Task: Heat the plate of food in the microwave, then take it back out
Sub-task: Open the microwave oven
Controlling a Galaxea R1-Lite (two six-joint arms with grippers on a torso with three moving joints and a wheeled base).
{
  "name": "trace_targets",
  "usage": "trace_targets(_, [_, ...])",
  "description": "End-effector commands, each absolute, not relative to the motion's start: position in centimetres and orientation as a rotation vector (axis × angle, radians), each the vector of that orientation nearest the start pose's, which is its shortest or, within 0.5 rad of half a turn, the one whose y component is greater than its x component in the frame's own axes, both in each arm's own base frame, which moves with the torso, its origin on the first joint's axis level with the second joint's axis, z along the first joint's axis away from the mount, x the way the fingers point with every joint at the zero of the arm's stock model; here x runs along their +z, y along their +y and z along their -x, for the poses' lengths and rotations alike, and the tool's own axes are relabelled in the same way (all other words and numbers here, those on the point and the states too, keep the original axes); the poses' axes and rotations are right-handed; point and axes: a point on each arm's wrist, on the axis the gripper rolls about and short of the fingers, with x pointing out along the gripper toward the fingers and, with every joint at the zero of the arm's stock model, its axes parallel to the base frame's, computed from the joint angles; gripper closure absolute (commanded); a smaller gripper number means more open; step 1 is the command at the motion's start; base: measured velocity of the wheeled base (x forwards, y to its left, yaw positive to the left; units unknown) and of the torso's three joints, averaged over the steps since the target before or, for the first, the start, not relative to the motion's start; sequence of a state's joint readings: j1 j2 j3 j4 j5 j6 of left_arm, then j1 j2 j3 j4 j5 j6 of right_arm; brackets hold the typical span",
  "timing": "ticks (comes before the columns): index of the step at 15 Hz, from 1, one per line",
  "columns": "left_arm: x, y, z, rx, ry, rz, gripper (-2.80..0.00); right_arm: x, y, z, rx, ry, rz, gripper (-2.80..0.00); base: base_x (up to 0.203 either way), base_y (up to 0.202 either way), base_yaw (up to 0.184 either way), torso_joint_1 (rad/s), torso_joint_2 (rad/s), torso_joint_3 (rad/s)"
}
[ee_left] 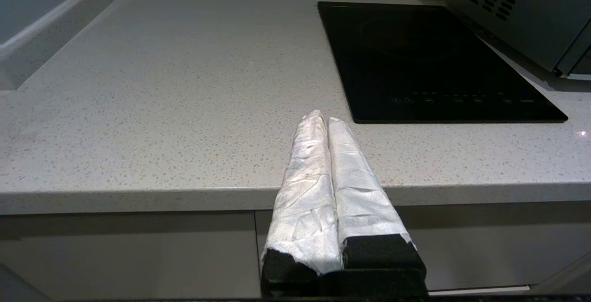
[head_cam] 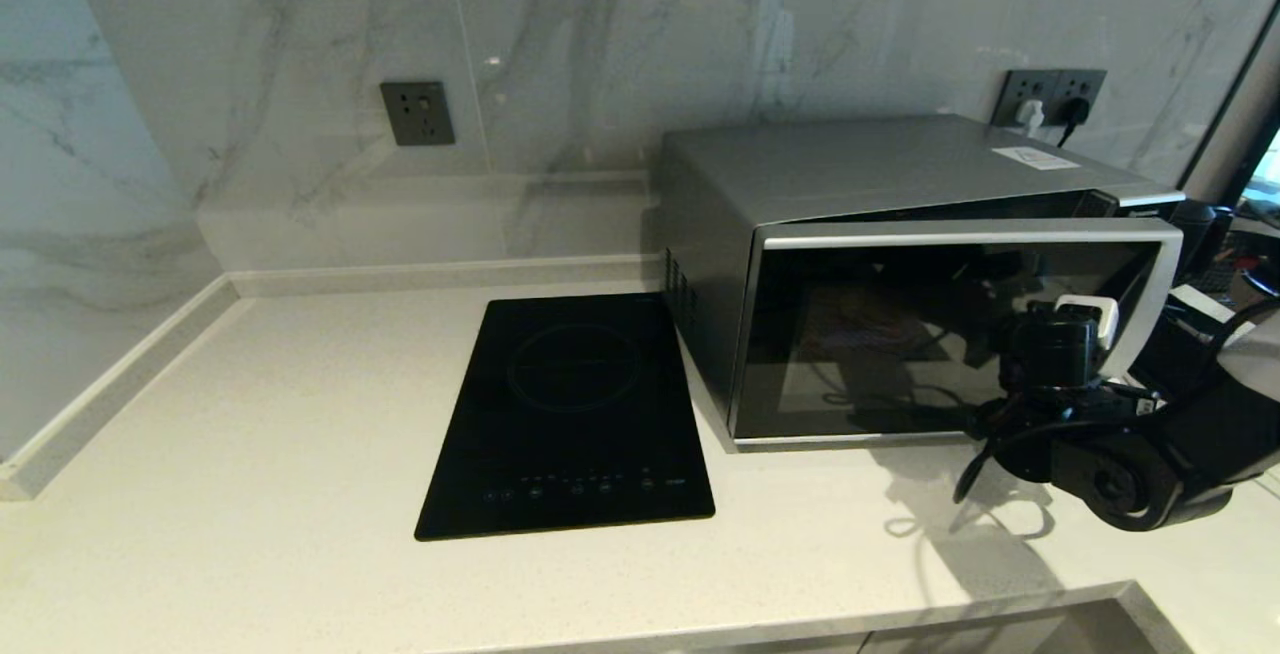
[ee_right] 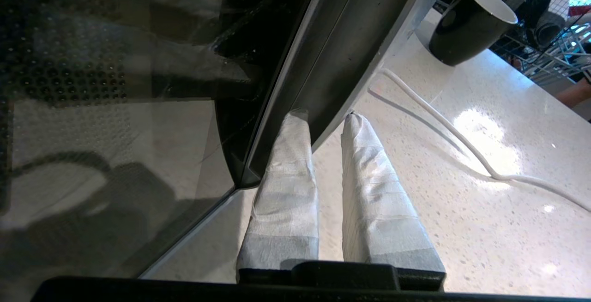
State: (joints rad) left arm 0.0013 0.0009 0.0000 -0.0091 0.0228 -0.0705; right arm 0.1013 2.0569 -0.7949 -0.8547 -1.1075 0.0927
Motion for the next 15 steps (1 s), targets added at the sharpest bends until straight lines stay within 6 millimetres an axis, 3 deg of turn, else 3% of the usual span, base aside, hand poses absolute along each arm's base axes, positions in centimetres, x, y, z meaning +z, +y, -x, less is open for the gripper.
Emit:
trace_targets(1, [7.6, 0.0, 2.3, 0.024, -0.009, 0.072, 0.0, 9.7, 1.5, -32.9, -0.987, 0.294, 0.147, 0.0, 0.0, 0.0, 0.0, 0.0, 0.0, 0.0])
trace_targets(7, [7.6, 0.0, 2.3, 0.024, -0.009, 0.071, 0.0, 10.2, 1.2, -28.9, -0.901, 0.333, 0.146, 0.0, 0.0, 0.0, 0.0, 0.0, 0.0, 0.0])
trace_targets(15, [7.6, 0.0, 2.3, 0.024, -0.009, 0.071, 0.0, 9.8, 1.3, -28.2, -0.892, 0.33, 0.147, 0.0, 0.0, 0.0, 0.0, 0.0, 0.0, 0.0])
